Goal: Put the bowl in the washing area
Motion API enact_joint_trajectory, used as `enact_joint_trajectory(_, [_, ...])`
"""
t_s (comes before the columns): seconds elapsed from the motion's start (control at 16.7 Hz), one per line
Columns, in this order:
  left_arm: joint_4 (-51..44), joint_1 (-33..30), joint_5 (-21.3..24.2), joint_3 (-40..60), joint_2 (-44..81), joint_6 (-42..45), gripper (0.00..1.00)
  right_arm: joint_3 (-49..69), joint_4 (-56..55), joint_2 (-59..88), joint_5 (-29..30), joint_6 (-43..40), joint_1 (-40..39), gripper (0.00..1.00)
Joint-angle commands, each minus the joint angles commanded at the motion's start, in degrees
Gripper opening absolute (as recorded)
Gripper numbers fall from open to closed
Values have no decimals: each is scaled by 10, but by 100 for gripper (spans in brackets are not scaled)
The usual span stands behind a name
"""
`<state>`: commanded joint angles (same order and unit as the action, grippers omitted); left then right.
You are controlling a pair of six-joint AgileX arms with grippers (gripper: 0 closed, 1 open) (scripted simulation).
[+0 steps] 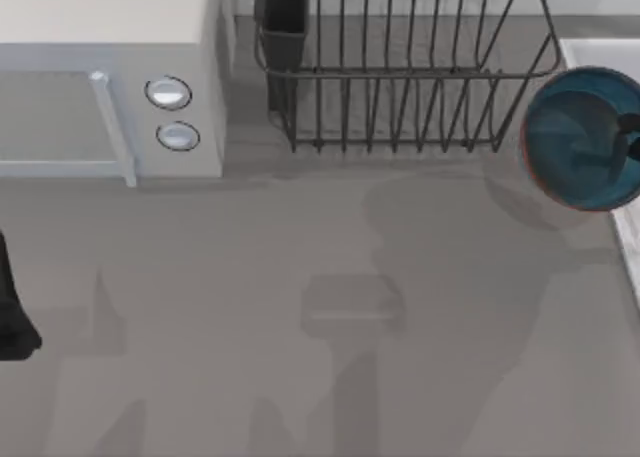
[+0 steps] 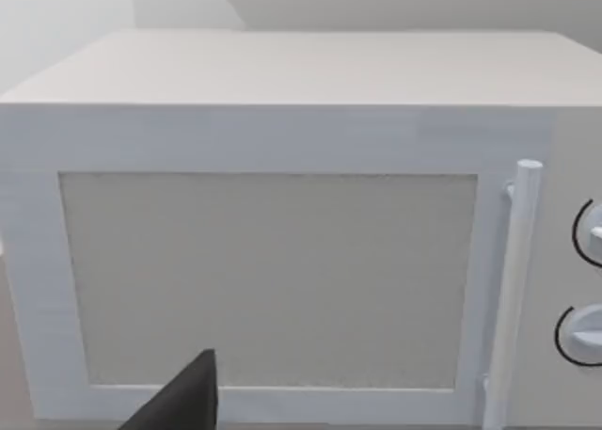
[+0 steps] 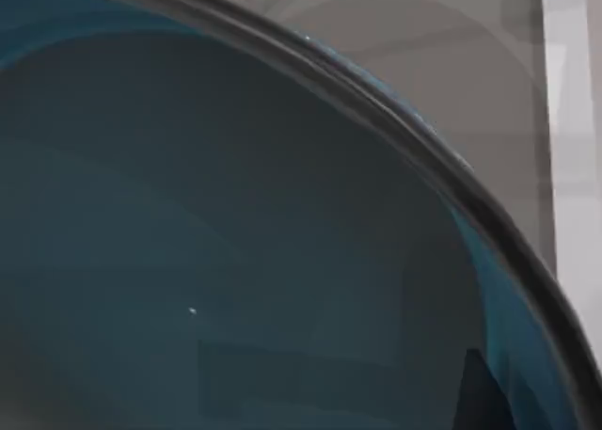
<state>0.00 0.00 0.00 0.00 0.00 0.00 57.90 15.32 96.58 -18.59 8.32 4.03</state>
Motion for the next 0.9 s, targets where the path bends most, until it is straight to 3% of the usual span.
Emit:
enact_joint_trajectory(0.42, [0, 0, 0, 0, 0, 0, 100, -177, -419, -34, -74, -44, 146, 0])
enact_joint_trajectory(0.9, [0, 0, 0, 0, 0, 0, 100, -237, -656, -105, -101, -72, 255, 0])
